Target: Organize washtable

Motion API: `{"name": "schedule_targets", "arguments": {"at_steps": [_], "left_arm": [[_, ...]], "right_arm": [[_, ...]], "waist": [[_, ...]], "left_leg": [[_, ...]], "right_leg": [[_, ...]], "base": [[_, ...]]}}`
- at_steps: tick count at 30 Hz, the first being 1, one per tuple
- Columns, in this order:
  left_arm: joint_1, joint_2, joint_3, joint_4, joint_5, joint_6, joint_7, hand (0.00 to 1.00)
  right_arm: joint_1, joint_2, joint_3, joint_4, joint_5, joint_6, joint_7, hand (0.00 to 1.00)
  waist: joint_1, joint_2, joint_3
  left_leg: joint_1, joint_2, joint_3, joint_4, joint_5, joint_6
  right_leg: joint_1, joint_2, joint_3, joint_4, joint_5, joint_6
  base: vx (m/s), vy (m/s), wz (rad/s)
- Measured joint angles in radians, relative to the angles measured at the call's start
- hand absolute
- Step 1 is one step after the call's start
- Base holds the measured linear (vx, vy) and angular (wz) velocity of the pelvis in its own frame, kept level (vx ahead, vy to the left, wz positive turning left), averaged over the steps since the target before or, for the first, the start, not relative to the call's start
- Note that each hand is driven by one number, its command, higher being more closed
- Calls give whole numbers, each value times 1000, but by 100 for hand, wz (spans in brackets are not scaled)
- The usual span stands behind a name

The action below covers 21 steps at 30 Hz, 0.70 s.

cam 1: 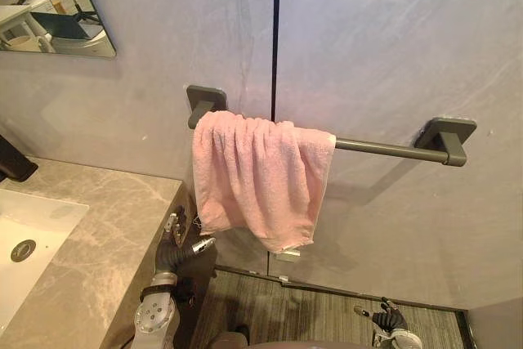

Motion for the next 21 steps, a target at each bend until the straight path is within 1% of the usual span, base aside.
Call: {"name": "schedule_targets", "arguments": {"at_steps": [6, 11, 14, 15, 21], "left_arm": [[-1, 4, -17, -94, -31, -26, -19, 0], [-50, 43, -37, -107, -30, -31, -18, 0], [-72, 82, -37, -107, -31, -31, -20, 0], [-71, 96, -37, -107, -31, -31, -21, 100], [-74, 109, -37, -107, -31, -31, -41, 100]], "right_arm": [[-18, -4, 16, 3, -9, 0, 12, 0], [-26, -20, 48, 8, -9, 0, 14, 0], [-31, -32, 56, 9, -15, 0, 17, 0], [-32, -35, 59, 9, -19, 0, 20, 0], [-32, -58, 75, 7, -27, 0, 32, 0]], "waist": [[-1, 8, -19], [-5, 10, -20], [-16, 10, -20], [-27, 10, -20], [-42, 13, -18]], "left_leg": [[1, 0, -4, -2, 1, 2], [24, 0, -5, -7, 1, 2], [28, 1, 1, -8, 1, 2], [30, 0, 4, -9, 1, 2], [36, 0, 25, -27, 1, 2]], "right_leg": [[6, 4, 1, -11, 3, -4], [26, 5, 8, -15, 6, -9], [24, 6, 18, -19, 10, -12], [25, 6, 24, -23, 12, -11], [20, 9, 55, -54, 37, -5]], "base": [[46, -16, 0], [-4, -7, -4], [-63, 2, -9], [-58, 5, -13], [-27, 7, -16]]}}
